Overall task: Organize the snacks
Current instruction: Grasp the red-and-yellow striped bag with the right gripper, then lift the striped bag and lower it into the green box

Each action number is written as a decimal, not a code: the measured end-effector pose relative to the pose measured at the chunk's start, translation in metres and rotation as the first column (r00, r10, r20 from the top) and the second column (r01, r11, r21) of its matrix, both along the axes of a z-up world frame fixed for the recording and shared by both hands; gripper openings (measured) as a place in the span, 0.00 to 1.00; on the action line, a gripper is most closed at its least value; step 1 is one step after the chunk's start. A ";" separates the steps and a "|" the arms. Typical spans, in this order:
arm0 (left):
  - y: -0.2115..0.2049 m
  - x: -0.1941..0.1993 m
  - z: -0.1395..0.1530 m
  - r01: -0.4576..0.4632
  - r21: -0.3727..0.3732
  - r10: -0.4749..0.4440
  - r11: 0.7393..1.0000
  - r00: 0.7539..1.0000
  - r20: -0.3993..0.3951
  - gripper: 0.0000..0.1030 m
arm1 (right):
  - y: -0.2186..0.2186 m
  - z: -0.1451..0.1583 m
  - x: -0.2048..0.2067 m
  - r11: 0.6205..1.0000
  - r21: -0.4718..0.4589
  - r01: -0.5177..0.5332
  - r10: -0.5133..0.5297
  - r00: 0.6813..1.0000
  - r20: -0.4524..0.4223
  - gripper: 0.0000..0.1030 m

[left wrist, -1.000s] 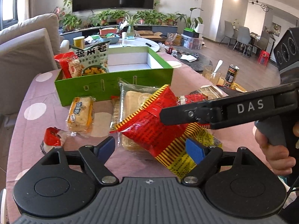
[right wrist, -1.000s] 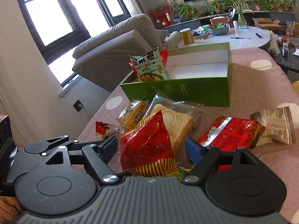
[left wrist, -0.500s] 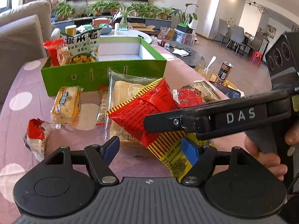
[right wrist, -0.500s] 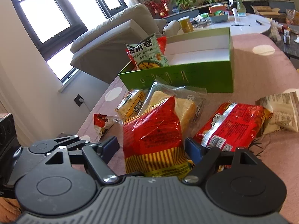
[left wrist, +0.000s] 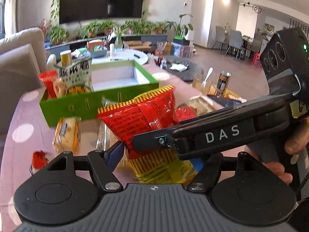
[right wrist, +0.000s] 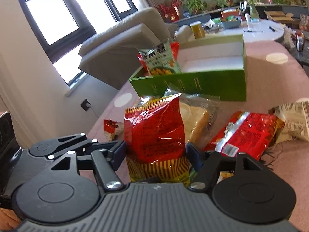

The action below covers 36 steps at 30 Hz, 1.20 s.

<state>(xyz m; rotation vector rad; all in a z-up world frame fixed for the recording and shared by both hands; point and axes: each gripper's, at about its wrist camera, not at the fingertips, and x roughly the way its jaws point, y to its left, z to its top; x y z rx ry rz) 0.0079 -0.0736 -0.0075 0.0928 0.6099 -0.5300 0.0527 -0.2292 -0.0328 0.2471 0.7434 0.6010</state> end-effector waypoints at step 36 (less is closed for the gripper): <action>-0.032 0.056 0.080 -0.010 0.083 -0.012 0.996 0.966 0.258 0.68 | 0.002 0.072 0.038 0.999 0.024 0.047 -0.052 0.955 0.294 0.69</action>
